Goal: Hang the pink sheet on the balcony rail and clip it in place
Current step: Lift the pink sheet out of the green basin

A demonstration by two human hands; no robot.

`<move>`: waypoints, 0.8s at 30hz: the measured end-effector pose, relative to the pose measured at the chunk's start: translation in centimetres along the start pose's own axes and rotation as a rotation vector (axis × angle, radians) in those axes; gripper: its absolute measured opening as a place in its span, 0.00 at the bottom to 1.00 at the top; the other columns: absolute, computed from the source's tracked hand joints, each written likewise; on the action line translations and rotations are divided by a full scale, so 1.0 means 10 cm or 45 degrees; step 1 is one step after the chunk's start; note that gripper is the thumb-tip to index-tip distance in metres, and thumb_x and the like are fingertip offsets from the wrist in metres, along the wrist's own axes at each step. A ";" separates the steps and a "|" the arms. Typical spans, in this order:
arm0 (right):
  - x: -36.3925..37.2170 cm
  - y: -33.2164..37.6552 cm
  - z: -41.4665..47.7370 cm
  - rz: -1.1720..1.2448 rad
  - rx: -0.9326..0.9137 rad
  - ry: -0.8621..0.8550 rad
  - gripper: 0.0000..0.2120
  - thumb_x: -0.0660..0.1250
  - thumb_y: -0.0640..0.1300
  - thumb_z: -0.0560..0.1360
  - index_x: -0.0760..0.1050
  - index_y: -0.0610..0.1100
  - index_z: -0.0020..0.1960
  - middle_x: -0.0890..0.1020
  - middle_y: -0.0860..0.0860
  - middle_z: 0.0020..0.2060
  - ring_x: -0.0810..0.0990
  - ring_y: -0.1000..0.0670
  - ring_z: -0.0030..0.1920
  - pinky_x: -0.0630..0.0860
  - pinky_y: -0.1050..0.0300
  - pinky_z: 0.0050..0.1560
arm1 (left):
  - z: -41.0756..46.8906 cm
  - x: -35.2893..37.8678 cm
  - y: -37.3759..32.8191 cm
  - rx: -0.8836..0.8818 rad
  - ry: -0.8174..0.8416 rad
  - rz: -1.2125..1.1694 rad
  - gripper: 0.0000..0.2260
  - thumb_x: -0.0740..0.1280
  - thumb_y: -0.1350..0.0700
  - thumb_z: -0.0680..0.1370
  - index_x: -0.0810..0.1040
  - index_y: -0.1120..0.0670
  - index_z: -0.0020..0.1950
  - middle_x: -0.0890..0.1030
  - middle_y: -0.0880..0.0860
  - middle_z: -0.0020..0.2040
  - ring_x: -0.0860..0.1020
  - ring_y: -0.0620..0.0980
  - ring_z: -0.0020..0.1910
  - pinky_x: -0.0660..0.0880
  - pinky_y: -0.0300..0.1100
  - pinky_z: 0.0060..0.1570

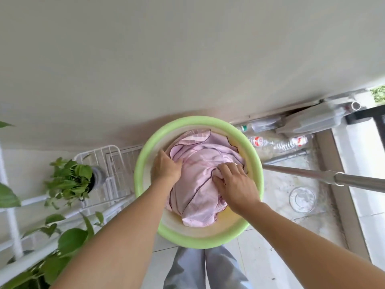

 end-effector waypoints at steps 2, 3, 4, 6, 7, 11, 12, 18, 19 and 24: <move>0.04 -0.01 0.02 0.048 0.025 0.004 0.18 0.51 0.59 0.78 0.73 0.48 0.51 0.77 0.51 0.49 0.77 0.43 0.51 0.75 0.48 0.36 | 0.01 0.04 0.04 -0.013 -0.043 -0.121 0.10 0.67 0.52 0.77 0.78 0.59 0.49 0.81 0.63 0.52 0.78 0.63 0.50 0.73 0.47 0.45; 0.03 -0.02 0.05 0.067 0.043 0.016 0.18 0.52 0.59 0.78 0.73 0.47 0.50 0.77 0.50 0.48 0.77 0.43 0.50 0.75 0.48 0.35 | -0.02 0.01 0.03 -0.029 -0.072 -0.199 0.08 0.65 0.56 0.78 0.76 0.59 0.41 0.81 0.64 0.47 0.77 0.62 0.45 0.69 0.46 0.40; 0.01 -0.02 0.06 0.088 0.057 0.024 0.17 0.54 0.58 0.78 0.73 0.46 0.49 0.77 0.50 0.48 0.77 0.42 0.50 0.74 0.48 0.35 | -0.06 -0.02 0.04 -0.042 -0.109 -0.278 0.08 0.63 0.59 0.78 0.74 0.59 0.39 0.80 0.65 0.45 0.76 0.62 0.43 0.66 0.45 0.38; -0.14 0.00 0.09 0.185 0.088 -0.002 0.13 0.59 0.52 0.80 0.73 0.44 0.45 0.79 0.48 0.44 0.78 0.40 0.46 0.71 0.49 0.33 | -0.17 -0.19 0.07 -0.101 -0.183 -0.429 0.07 0.60 0.63 0.77 0.76 0.61 0.42 0.80 0.65 0.45 0.76 0.63 0.44 0.68 0.48 0.41; -0.25 0.00 0.08 0.259 0.114 -0.033 0.12 0.61 0.49 0.80 0.72 0.42 0.42 0.79 0.46 0.41 0.78 0.39 0.43 0.69 0.50 0.33 | -0.25 -0.30 0.10 -0.145 -0.225 -0.496 0.07 0.60 0.64 0.77 0.77 0.62 0.43 0.80 0.66 0.46 0.77 0.64 0.45 0.71 0.49 0.43; -0.78 0.07 0.03 0.521 0.287 -0.138 0.07 0.61 0.40 0.79 0.74 0.41 0.44 0.80 0.41 0.36 0.75 0.39 0.36 0.67 0.49 0.35 | -0.60 -0.70 0.22 -0.161 -0.233 -0.529 0.07 0.59 0.66 0.77 0.77 0.65 0.45 0.80 0.65 0.46 0.78 0.64 0.47 0.74 0.53 0.46; -0.89 0.09 -0.01 0.549 0.339 -0.139 0.07 0.60 0.41 0.79 0.75 0.41 0.45 0.80 0.42 0.36 0.73 0.40 0.36 0.67 0.50 0.35 | -0.70 -0.79 0.20 -0.102 -0.211 -0.498 0.07 0.60 0.65 0.77 0.77 0.65 0.45 0.80 0.64 0.44 0.78 0.62 0.46 0.74 0.51 0.45; -1.50 0.20 -0.34 0.629 0.441 -0.160 0.12 0.59 0.42 0.80 0.68 0.47 0.37 0.75 0.49 0.29 0.74 0.42 0.34 0.63 0.54 0.31 | -1.62 -1.36 -0.39 0.410 -0.036 -0.151 0.06 0.62 0.54 0.77 0.78 0.49 0.47 0.80 0.48 0.43 0.77 0.53 0.43 0.71 0.45 0.39; -1.59 0.25 -0.38 0.636 0.423 -0.169 0.14 0.60 0.42 0.80 0.67 0.48 0.36 0.74 0.51 0.28 0.73 0.43 0.34 0.62 0.55 0.30 | -1.78 -1.40 -0.50 0.489 0.008 -0.023 0.06 0.62 0.49 0.77 0.77 0.47 0.50 0.80 0.44 0.45 0.77 0.50 0.43 0.71 0.44 0.40; -2.16 0.63 -0.60 0.641 0.317 -0.238 0.12 0.61 0.44 0.80 0.67 0.48 0.37 0.72 0.53 0.29 0.71 0.45 0.35 0.63 0.53 0.36 | -2.33 -1.59 -0.70 0.742 -0.051 0.746 0.37 0.61 0.27 0.67 0.71 0.51 0.66 0.79 0.49 0.60 0.79 0.54 0.55 0.72 0.48 0.51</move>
Point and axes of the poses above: each hand's wrist, its own z-axis towards the middle knuckle, its own x-axis out of the palm, y = z × x, the point moved 7 cm from there along z, towards the middle knuckle
